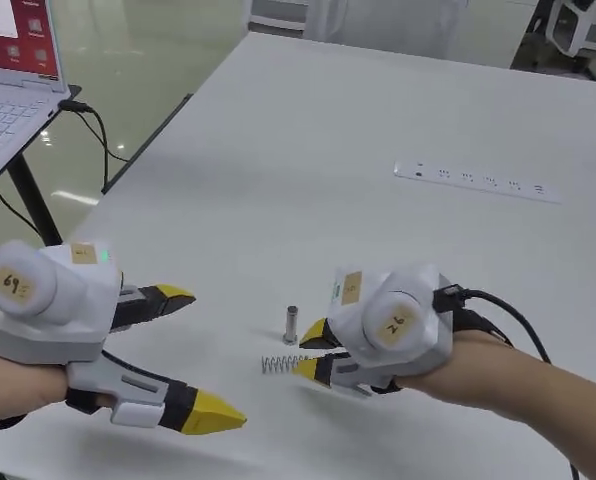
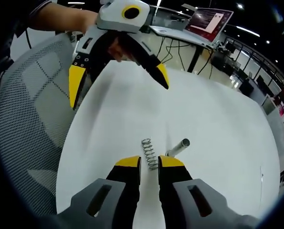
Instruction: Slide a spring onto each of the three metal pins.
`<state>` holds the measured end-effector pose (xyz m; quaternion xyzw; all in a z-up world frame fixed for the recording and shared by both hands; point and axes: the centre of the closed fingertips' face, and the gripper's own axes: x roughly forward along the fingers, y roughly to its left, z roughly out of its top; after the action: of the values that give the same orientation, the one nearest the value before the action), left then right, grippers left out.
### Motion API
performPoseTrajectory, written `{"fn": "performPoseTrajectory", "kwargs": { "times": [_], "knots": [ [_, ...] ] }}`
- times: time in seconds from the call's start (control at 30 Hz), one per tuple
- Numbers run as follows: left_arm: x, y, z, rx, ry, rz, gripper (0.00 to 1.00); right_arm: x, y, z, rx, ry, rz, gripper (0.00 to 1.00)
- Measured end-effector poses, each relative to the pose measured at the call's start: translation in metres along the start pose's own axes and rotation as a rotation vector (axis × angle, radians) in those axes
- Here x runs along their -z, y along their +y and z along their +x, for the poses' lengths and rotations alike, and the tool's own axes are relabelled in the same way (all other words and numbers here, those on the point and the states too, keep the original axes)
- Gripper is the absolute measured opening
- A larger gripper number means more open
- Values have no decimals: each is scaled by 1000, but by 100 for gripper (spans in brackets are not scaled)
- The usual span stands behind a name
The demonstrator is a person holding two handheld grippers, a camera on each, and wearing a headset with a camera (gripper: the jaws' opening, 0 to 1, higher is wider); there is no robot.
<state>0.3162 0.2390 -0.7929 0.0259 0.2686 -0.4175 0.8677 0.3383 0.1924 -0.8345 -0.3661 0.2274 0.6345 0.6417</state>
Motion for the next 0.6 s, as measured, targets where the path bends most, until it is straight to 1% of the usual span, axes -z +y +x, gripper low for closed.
{"fn": "performPoseTrajectory", "kwargs": {
  "times": [0.1, 0.17, 0.2, 0.33, 0.4, 0.53, 0.6],
  "knots": [
    [1, 1, -1, -5, 1, -1, 96, 2, -1, 6, -10, 14, -2, 11],
    [2, 1, -1, -6, -2, -9, 96, 5, -2, 10, -15, 27, -1, 11],
    [3, 0, -1, -5, 0, -10, 96, 9, -3, 12, -16, 41, 6, 11],
    [7, -1, -1, -6, 7, -12, 96, 15, -2, 16, -27, 64, 7, 11],
    [7, -1, -1, -5, 8, -15, 96, 20, -3, 17, -26, 88, 17, 10],
    [7, 1, -2, -10, 5, -18, 96, 23, 0, 19, -38, 99, 21, 8],
    [6, 1, -2, -13, 4, -17, 96, 22, 0, 18, -40, 91, 15, 8]
  ]
}}
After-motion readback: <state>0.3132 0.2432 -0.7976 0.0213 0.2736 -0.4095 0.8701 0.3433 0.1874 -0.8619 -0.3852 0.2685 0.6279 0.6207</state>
